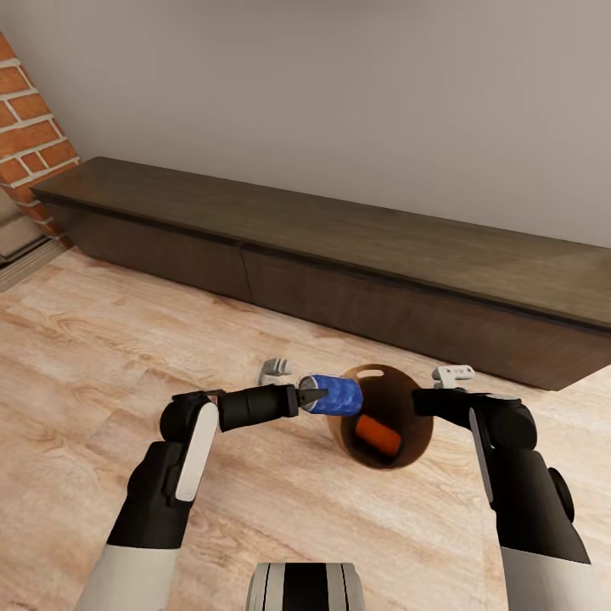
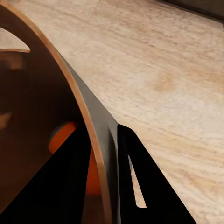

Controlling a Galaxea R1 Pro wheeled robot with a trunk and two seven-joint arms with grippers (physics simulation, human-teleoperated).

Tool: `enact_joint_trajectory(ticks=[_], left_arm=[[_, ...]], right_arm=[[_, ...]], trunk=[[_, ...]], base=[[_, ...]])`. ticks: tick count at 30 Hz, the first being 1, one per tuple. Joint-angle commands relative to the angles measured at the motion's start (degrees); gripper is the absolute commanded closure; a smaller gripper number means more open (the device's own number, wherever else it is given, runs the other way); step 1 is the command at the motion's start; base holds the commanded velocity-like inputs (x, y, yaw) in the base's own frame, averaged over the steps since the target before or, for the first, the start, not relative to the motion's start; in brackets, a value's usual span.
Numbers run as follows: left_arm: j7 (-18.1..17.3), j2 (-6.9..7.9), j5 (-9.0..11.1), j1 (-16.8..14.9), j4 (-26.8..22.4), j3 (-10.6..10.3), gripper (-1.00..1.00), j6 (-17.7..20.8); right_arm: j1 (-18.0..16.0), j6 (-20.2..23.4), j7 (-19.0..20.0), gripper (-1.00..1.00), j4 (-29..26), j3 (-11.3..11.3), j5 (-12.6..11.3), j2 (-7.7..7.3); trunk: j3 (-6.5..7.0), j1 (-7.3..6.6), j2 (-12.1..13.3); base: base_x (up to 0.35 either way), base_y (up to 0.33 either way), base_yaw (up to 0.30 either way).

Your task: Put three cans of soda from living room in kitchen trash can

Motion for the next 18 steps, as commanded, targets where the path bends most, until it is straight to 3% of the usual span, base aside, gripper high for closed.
enact_joint_trajectory(ticks=[1, 3, 9, 13, 18], left_arm=[[0.74, 0.00, 0.31, -0.46, 1.13, -0.98, 1.00, 0.03], [1.83, 0.00, 0.61, -2.18, 6.11, -3.78, 1.00, -0.45], [5.73, 0.00, 4.33, -3.05, 9.53, -5.24, 1.00, -1.81], [9.33, 0.00, 6.54, -3.86, 10.98, -8.61, 1.00, -3.07], [17.04, 0.00, 14.50, -5.89, 12.90, -12.11, 1.00, -6.56]], right_arm=[[-0.01, 0.14, 0.25, 1.00, -0.02, 0.05, -0.82, 0.01], [-0.01, 0.15, 0.62, 1.00, -0.02, 0.09, -0.82, 0.01], [-0.01, 0.15, 0.85, 1.00, -0.02, 0.12, -0.83, 0.01], [-0.01, 0.15, 0.90, 1.00, -0.02, 0.17, -0.83, 0.01], [-0.01, 0.15, 0.90, 1.00, -0.02, 0.18, -0.83, 0.01]], trunk=[[0.01, -0.01, 0.00], [0.01, -0.01, 0.00], [0.01, -0.01, 0.00], [0.01, -0.01, 0.00], [0.01, -0.01, 0.00]], base=[[0.000, 0.000, 0.000], [0.000, 0.000, 0.000], [0.000, 0.000, 0.000], [0.000, 0.000, 0.000], [0.000, 0.000, 0.000]])
